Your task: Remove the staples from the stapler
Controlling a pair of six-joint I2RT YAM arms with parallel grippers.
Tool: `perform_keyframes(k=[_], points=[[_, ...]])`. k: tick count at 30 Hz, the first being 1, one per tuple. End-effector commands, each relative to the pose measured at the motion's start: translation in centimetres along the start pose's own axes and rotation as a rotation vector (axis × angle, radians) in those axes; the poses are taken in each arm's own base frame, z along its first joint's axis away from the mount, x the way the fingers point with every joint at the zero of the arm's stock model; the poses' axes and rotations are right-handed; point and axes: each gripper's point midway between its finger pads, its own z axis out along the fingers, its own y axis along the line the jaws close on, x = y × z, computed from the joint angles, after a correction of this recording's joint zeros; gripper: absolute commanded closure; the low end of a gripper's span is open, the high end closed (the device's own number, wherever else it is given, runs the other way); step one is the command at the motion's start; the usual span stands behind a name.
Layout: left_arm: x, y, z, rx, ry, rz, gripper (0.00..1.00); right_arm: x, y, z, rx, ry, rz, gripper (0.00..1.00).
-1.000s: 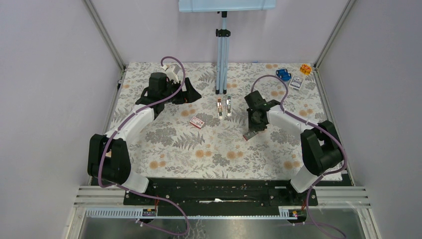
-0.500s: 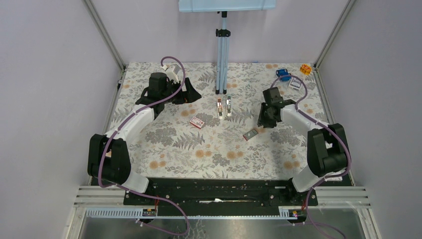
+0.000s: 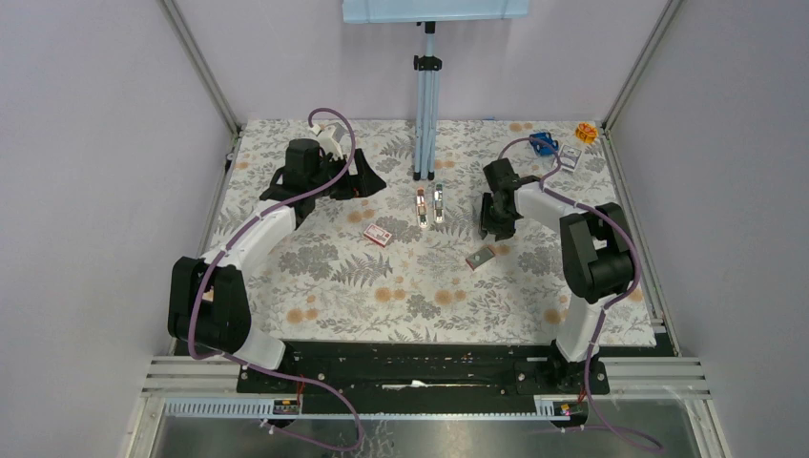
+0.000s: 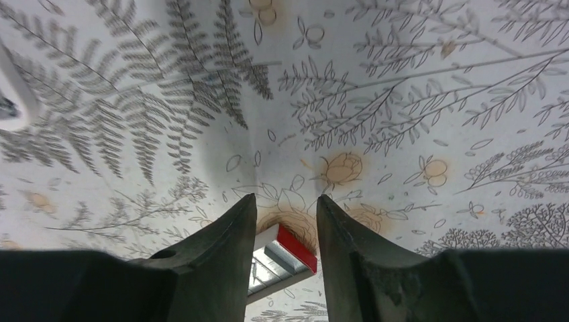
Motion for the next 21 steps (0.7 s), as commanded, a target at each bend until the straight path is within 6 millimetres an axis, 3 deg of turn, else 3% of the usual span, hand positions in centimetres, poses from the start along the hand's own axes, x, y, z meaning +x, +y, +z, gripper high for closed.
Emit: perform_keyframes(k=[1, 9, 16, 21], points=[[-1.1, -0.5, -0.2, 0.012, -0.034, 0.024, 0.12, 1.6, -0.6, -0.2, 0.101, 0.042, -0.095, 0.53], [-0.9, -0.4, 0.0, 0.013, -0.027, 0.019, 0.12, 5.1, -2.1, -1.1, 0.134, 0.085, -0.096, 0.56], [-0.8, -0.3, 0.1, 0.014, -0.025, 0.016, 0.12, 7.2, -0.4, -2.1, 0.025, 0.097, -0.054, 0.61], [-0.6, -0.4, 0.2, 0.019, -0.019, 0.011, 0.12, 7.2, 1.0, -1.8, -0.04, 0.08, -0.013, 0.55]])
